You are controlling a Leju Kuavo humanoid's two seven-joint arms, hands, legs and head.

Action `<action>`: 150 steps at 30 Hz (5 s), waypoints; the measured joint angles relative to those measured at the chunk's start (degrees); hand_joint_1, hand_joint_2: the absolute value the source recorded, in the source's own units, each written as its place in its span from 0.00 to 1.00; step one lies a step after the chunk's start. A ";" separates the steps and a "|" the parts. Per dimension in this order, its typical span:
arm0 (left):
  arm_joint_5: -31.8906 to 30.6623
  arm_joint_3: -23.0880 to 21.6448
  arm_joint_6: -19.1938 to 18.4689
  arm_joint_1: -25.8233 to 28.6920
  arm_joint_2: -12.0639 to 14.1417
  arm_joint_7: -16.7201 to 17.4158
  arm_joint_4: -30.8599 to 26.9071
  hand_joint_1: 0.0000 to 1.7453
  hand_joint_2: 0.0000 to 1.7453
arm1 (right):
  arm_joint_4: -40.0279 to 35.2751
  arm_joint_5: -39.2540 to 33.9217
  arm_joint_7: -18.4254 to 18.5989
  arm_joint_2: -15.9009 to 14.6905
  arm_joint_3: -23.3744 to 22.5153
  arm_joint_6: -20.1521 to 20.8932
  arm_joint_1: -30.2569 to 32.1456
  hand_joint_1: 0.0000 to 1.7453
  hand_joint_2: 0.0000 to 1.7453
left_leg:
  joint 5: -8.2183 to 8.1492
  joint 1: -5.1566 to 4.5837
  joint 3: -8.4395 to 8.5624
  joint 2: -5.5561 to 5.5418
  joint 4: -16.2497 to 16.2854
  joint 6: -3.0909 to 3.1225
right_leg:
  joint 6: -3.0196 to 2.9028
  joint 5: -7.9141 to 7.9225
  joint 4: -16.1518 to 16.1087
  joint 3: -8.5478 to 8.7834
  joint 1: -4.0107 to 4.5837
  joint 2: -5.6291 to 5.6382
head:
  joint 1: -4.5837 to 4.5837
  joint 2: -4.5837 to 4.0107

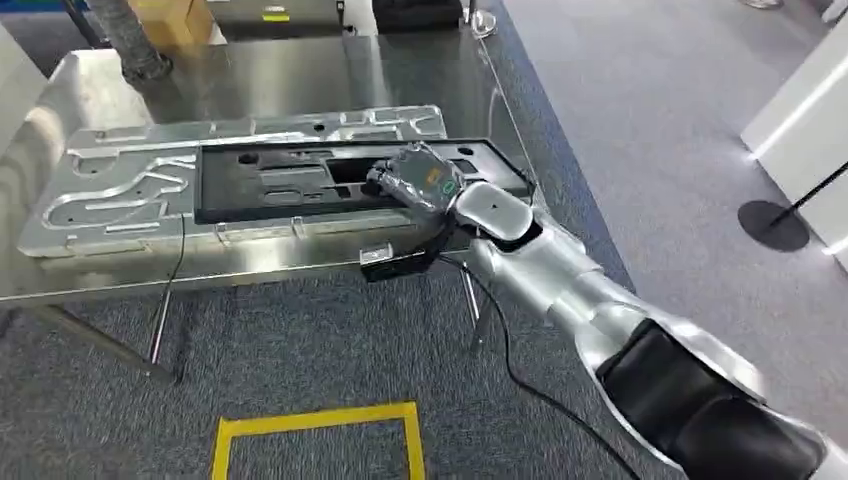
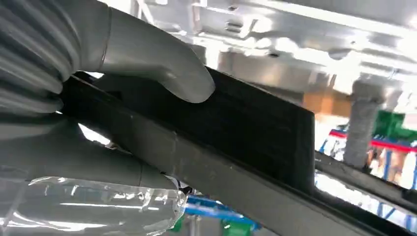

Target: Take the parts from the cabinet and place them on the table.

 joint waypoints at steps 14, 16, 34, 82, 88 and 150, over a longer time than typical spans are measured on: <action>-0.02 0.00 -0.11 0.33 -0.26 0.02 -0.04 0.00 1.00 | 2.82 1.44 -0.41 1.09 3.19 1.27 -1.41 1.00 1.00 | -6.30 -0.80 8.62 -0.58 -1.16 0.31 | -2.53 8.16 0.56 -9.80 1.59 -0.12 | 0.05 0.00; -0.02 -0.02 -0.11 0.30 -0.24 0.00 -0.04 0.00 1.00 | 2.95 1.44 -0.33 1.20 3.34 1.27 -1.80 1.00 1.00 | -6.26 -0.97 8.75 -0.50 -0.28 -0.25 | -3.03 7.45 -0.21 -7.71 1.06 -0.11 | 0.02 0.02; 0.02 0.02 -0.20 -0.10 -0.24 -0.37 -0.09 0.00 1.00 | 3.61 1.68 0.37 1.99 4.70 1.55 -2.87 1.00 1.00 | 2.13 0.51 -1.86 0.12 -0.06 0.37 | 0.50 -4.47 8.15 -3.99 -0.45 0.01 | 0.04 0.00; 0.41 -0.13 0.66 0.22 -0.15 -1.03 -0.15 0.00 0.00 | 4.70 -1.62 -1.07 3.28 6.56 1.79 -3.99 0.00 0.00 | -0.22 -0.33 1.02 -0.03 -0.46 -0.50 | -1.10 4.50 0.86 -5.87 0.32 0.08 | 0.02 0.00; 0.66 -0.11 0.17 0.41 -0.02 -1.03 -0.15 0.00 0.00 | 4.55 -3.08 -1.25 2.25 6.18 3.67 -6.01 0.00 0.00 | -0.22 -0.33 1.02 -0.03 -0.45 -0.50 | -1.10 4.50 0.86 -5.87 0.32 0.08 | 0.02 0.00; 8.94 4.35 0.98 0.35 -1.35 -2.34 -0.15 0.00 1.00 | -111.69 -95.70 58.88 -119.47 33.51 -21.29 -57.63 0.00 1.00 | -2.75 -0.75 3.56 0.65 -0.20 0.40 | -0.35 2.41 0.74 -3.20 0.14 0.62 | 0.09 0.00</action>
